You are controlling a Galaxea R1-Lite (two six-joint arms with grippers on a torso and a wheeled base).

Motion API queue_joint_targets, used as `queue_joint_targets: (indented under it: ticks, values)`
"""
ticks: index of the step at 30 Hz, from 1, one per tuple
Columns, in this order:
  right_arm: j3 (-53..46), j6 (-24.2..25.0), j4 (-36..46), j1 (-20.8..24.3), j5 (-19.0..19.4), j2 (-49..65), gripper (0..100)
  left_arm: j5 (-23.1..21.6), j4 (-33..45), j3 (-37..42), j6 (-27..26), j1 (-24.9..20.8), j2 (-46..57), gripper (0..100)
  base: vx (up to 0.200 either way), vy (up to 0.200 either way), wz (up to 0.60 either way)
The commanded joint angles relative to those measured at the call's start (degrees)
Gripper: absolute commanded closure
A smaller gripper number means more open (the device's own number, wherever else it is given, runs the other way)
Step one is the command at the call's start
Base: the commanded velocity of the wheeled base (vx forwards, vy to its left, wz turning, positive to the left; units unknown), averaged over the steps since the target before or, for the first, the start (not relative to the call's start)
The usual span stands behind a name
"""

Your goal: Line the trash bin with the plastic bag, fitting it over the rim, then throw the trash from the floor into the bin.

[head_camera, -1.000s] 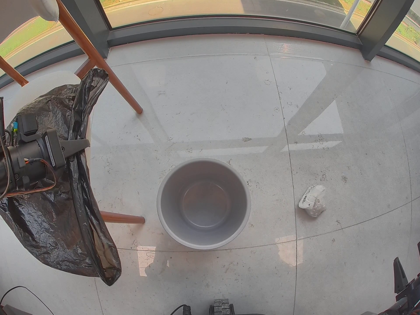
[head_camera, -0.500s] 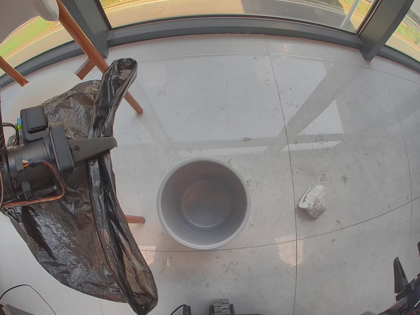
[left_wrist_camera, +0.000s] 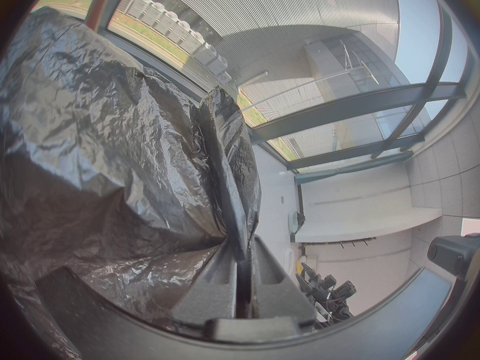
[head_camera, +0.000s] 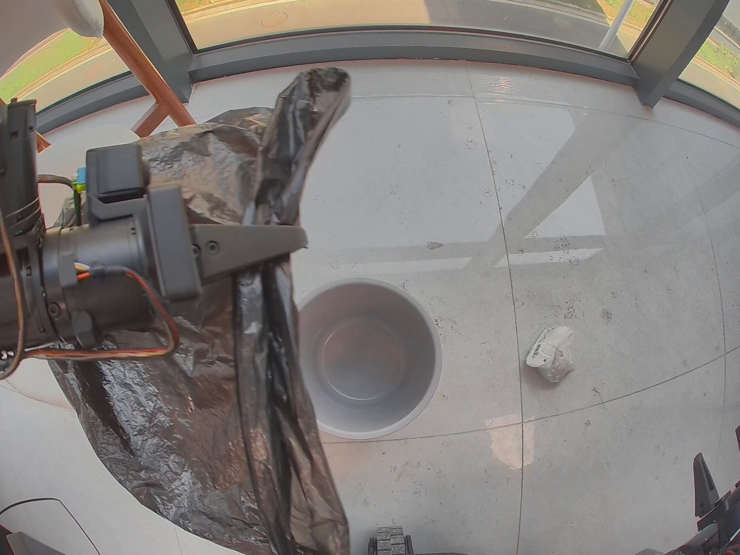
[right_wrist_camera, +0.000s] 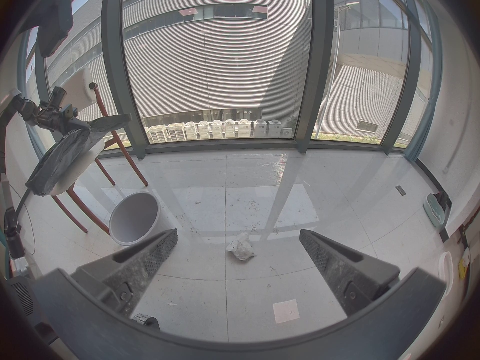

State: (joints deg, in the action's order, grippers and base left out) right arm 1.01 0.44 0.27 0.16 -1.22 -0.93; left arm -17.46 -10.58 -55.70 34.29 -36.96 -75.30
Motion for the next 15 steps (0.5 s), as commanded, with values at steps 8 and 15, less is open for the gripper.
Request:
queue_joint_targets:
  ticks: [8,15]
  values:
    - [-0.92,0.09,0.00,0.02,-0.01,0.66,0,0.05,-0.23,-6.70,1.22,-11.03,-11.10,100,0.000,0.000,0.00]
    - [-0.92,0.09,0.00,0.02,-0.01,0.66,0,0.14,-0.40,-11.27,3.76,-15.51,-16.54,100,0.000,0.000,0.00]
